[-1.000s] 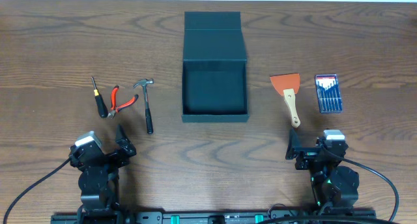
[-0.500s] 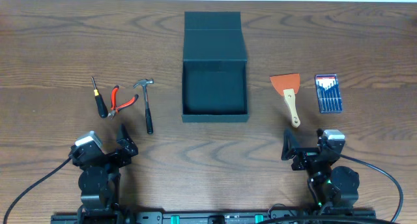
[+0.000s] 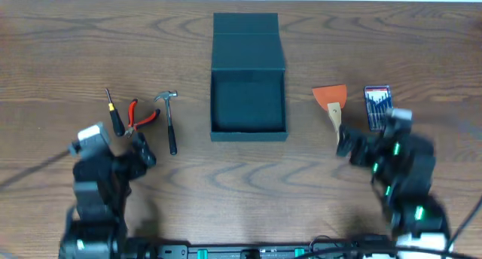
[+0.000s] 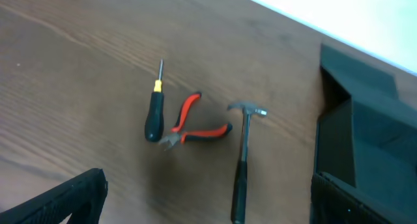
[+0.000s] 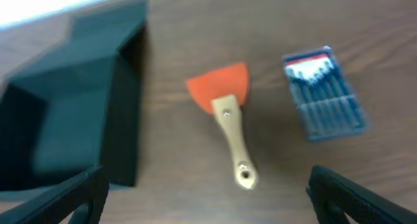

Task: Pack container
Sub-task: 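Reach the right gripper to the blue precision screwdriver set and grasp it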

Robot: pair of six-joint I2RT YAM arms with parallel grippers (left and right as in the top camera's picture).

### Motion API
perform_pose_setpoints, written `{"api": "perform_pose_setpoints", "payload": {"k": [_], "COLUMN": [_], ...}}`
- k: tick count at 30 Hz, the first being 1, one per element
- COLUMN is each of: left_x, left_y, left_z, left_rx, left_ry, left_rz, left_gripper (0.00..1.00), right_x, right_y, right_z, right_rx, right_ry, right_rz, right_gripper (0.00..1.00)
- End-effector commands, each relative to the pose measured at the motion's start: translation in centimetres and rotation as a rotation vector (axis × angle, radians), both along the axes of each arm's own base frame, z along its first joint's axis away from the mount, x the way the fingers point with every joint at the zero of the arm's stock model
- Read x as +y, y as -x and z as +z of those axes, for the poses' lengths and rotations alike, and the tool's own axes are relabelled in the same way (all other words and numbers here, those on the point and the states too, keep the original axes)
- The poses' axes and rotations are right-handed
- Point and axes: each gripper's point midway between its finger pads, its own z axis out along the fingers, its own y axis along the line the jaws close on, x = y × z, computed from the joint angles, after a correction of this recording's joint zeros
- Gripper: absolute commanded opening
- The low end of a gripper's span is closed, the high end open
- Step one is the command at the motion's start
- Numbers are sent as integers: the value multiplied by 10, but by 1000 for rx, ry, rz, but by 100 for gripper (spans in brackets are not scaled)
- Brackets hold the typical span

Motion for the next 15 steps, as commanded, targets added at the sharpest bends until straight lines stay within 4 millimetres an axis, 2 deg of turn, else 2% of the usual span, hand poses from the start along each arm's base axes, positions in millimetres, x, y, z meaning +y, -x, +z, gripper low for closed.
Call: {"api": "perform_pose_setpoints", "payload": {"k": [1, 5, 7, 9, 12, 15], "left_x": [-5, -5, -5, -5, -5, -4], "left_y": [-22, -57, -74, -89, -107, -117], "left_z": [19, 40, 46, 47, 37, 16], "left_rx": [67, 157, 193, 240, 312, 373], "left_ry": [-3, -114, -150, -165, -159, -155], "left_rz": [-38, -124, -156, -174, -180, -184], "left_gripper": [99, 98, 98, 98, 98, 98], "right_x": [-26, -50, -52, -53, -64, -80], "right_y": [-32, -65, -79, -94, -113, -123], "right_z": [22, 46, 55, 60, 51, 22], "right_rx": [81, 199, 226, 232, 266, 358], "right_ry": [79, 54, 35, 88, 147, 195], "right_rz": [-32, -85, -65, 28, 59, 46], "right_gripper": [99, 99, 99, 99, 99, 99]}}
